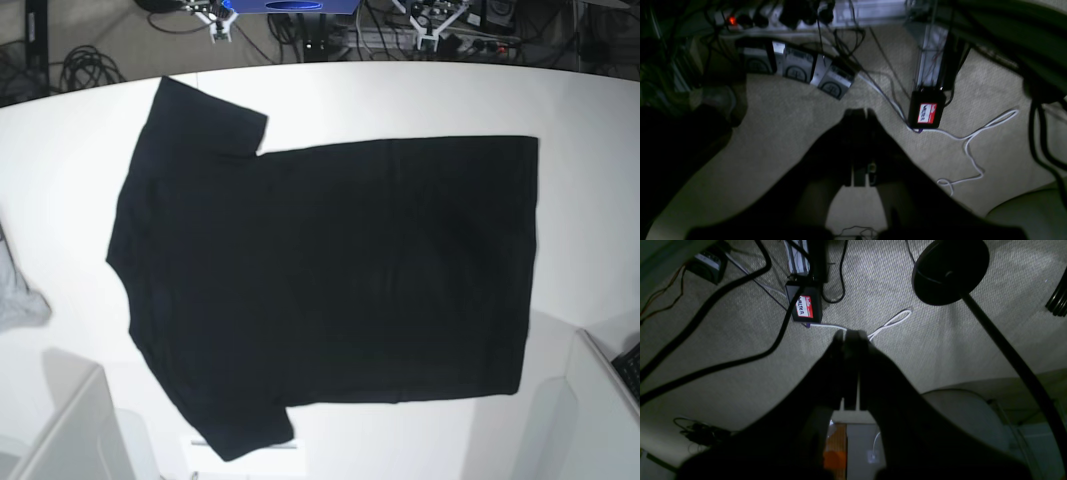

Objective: Fold the T-shirt properly

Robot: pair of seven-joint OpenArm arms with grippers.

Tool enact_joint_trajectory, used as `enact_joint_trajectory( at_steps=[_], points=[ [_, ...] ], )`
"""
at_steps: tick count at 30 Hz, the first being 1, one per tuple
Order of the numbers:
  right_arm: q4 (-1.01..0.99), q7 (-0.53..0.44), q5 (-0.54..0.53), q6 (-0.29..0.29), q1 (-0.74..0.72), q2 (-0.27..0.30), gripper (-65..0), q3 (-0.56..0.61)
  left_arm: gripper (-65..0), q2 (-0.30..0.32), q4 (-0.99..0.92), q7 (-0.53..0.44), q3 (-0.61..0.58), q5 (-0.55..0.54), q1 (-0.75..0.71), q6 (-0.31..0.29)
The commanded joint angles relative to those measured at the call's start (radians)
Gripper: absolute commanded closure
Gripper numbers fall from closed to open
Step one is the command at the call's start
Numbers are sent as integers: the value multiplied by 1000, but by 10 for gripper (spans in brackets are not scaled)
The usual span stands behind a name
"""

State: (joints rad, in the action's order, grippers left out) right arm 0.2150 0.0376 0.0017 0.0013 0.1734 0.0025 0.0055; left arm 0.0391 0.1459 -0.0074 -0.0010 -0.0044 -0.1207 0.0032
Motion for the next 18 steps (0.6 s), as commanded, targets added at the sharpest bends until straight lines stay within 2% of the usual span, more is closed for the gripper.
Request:
enact_joint_trajectory(
  at_steps=[1, 7, 18],
  points=[
    [4, -2, 2, 6, 10, 11, 0, -2, 0, 3, 2, 1, 0, 1, -15, 4],
    [30, -3, 2, 6, 44, 14, 0, -2, 0, 5, 117, 1, -3, 7, -92, 4],
    [205, -2, -1, 4, 194, 14, 0, -6, 0, 17, 295, -1, -3, 8, -248, 4]
  ],
)
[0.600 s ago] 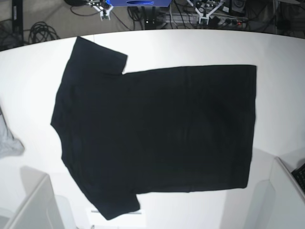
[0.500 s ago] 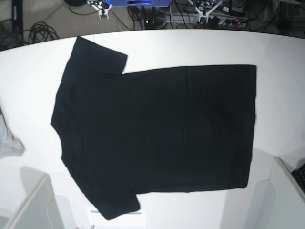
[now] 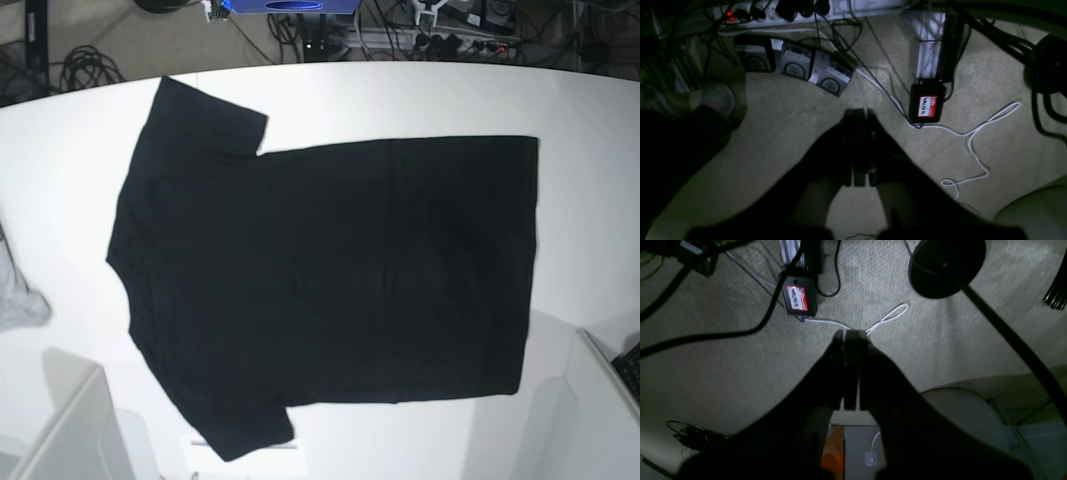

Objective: Fold the T-shirt properly

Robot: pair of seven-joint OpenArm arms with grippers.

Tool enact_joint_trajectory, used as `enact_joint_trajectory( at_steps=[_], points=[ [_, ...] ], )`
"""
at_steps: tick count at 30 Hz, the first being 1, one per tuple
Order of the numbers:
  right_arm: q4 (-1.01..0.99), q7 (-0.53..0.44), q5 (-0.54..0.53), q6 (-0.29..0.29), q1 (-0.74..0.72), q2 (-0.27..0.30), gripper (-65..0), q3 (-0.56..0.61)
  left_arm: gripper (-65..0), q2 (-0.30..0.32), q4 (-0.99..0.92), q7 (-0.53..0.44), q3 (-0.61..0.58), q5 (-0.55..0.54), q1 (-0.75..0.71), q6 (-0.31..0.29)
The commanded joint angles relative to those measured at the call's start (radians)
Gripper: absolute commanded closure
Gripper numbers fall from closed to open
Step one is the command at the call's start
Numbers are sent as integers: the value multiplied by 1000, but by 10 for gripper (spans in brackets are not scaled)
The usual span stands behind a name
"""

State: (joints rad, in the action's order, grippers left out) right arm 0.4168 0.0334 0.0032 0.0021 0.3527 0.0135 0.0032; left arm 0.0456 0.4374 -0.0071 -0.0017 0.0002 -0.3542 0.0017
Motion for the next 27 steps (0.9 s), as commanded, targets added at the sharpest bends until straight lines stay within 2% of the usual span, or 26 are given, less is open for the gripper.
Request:
enact_joint_trajectory(
  at_steps=[1, 10, 15, 17, 23, 27],
  points=[
    [18, 3, -2, 3, 29, 3, 0, -6, 0, 15, 30, -1, -2, 4, -33, 5],
    [291, 6, -6, 3, 250, 27, 0, -9, 0, 98, 308, -1, -4, 4, -260, 5],
    [457, 6, -6, 3, 394, 55, 0, -12, 0, 152, 539, -1, 4, -1, -452, 5],
    [531, 12, -6, 3, 452, 55, 0, -64, 0, 178, 630, -1, 9, -4, -526, 5],
    [842, 113, -6, 3, 622, 47, 0, -217, 0, 221, 906, -1, 13, -9, -747, 7],
    [1082, 139, -6, 3, 742, 41, 0, -288, 0, 214, 1102, -1, 114, -7, -882, 7]
  ],
)
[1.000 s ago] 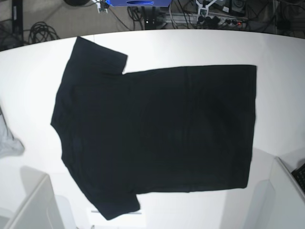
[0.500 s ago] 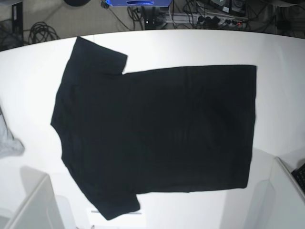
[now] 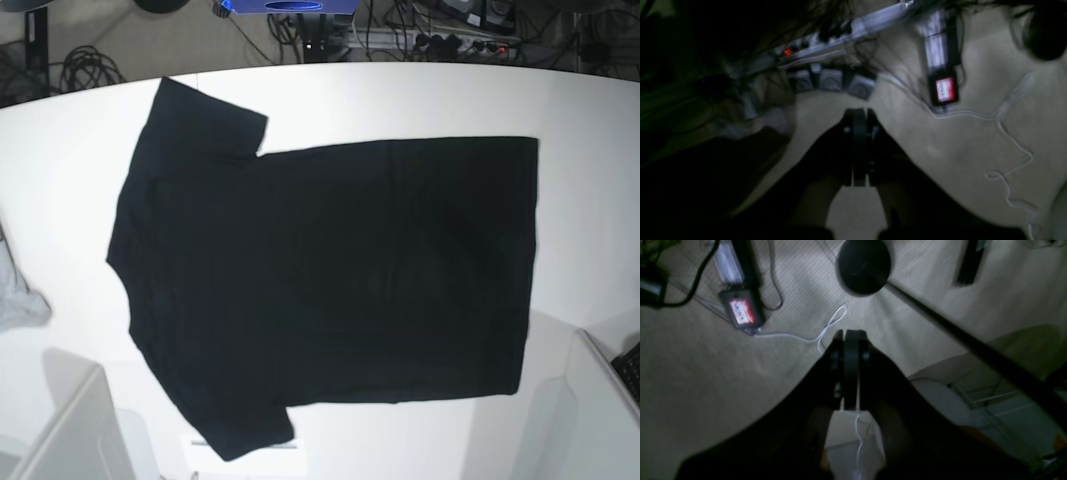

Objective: Fold the T-shirt properly

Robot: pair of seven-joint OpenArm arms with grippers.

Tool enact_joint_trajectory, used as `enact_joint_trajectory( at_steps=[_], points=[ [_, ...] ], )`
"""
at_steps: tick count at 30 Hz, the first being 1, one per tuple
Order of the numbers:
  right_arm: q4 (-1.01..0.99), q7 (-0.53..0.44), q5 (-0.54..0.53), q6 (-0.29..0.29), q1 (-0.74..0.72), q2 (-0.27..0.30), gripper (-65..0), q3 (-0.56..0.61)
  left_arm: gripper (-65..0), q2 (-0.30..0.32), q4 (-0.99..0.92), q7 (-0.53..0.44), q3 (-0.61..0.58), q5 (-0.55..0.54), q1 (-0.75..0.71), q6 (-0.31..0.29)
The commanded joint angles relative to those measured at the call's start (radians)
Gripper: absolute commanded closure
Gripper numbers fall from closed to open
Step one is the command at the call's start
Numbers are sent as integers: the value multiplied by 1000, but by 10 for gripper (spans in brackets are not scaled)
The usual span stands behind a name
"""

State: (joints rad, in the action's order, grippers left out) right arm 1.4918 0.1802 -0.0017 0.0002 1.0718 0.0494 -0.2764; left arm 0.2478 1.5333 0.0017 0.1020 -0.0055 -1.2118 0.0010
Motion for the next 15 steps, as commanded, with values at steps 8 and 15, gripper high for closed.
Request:
enact_joint_trajectory(
  at_steps=[8, 15],
  points=[
    [419, 127, -1, 5, 49, -26, 0, -194, 0, -66, 431, -10, 253, -3, -97, 7],
    [533, 167, -1, 4, -146, -27, 0, -238, 0, -124, 473, -10, 371, -3, -36, 6]
  ],
)
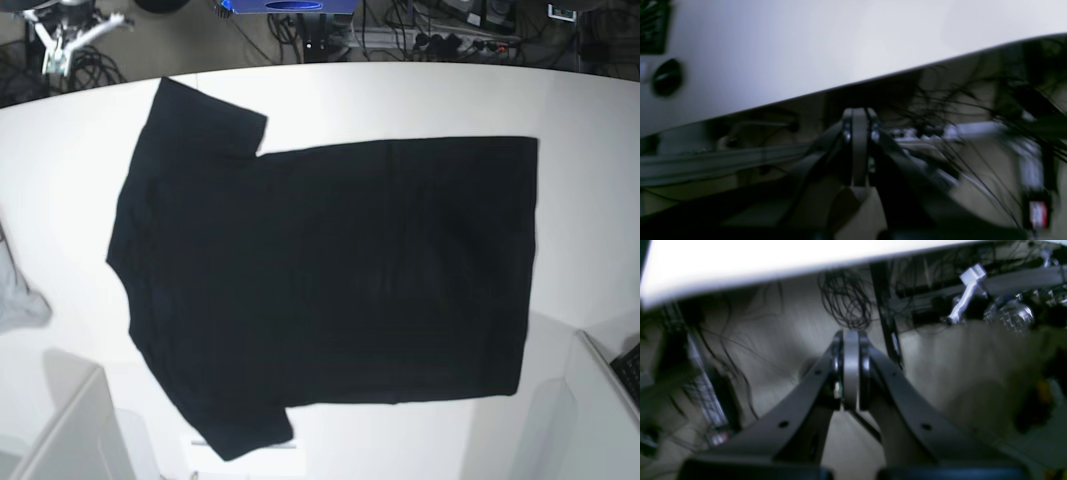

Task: Fold the T-shirt properly
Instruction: 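Move both grippers down to the shirt's shoulder corners and grasp them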

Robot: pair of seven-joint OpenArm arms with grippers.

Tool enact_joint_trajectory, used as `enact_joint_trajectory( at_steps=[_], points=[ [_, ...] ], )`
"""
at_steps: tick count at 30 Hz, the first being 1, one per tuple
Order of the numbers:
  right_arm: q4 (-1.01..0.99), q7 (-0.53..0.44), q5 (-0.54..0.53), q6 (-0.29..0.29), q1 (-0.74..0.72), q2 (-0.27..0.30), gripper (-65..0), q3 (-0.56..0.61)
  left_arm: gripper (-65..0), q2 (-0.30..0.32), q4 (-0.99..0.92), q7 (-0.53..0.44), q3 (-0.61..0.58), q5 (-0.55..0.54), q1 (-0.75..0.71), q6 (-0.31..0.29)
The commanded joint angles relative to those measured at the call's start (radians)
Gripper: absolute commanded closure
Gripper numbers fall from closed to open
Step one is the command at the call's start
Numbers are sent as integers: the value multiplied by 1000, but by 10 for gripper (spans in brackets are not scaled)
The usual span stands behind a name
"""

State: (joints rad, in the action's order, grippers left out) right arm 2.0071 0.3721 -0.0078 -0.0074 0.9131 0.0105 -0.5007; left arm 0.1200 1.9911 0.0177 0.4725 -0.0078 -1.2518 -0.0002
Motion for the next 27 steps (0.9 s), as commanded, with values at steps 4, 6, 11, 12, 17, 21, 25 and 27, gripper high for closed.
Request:
enact_joint_trajectory(
  at_steps=[4, 6, 11, 12, 17, 21, 25, 27],
  points=[
    [16, 29, -30, -10, -151, -13, 0, -14, 0, 2, 14, -26, 1, 1, 145, 7],
    [17, 55, -83, -95, -202, -27, 0, -29, 0, 0, 10, -25, 5, 7, 205, 6],
    [16, 247, -249, -340, -338, -39, 0, -109, 0, 2, 7, -6, 16, 1, 346, 2],
    [16, 298, -277, -372, -374, -43, 0, -131, 0, 4, 7, 18, 15, 1, 370, -7],
    [-2, 509, -392, -449, -504, -43, -83, -258, 0, 2, 4, 141, 33, -48, 481, -131],
    [-18, 651, -459, -543, -558, -37, -356, -329, -153, 4, 3, 267, 134, -272, 539, -245],
    [-107, 723, -464, -607, -601, -34, -404, -356, -443, 20, -17, 505, 297, -519, 627, -400],
    [-173, 732, -467, -616, -604, -28, -404, -349, -551, 39, -52, 611, 368, -604, 660, -481]
  ],
)
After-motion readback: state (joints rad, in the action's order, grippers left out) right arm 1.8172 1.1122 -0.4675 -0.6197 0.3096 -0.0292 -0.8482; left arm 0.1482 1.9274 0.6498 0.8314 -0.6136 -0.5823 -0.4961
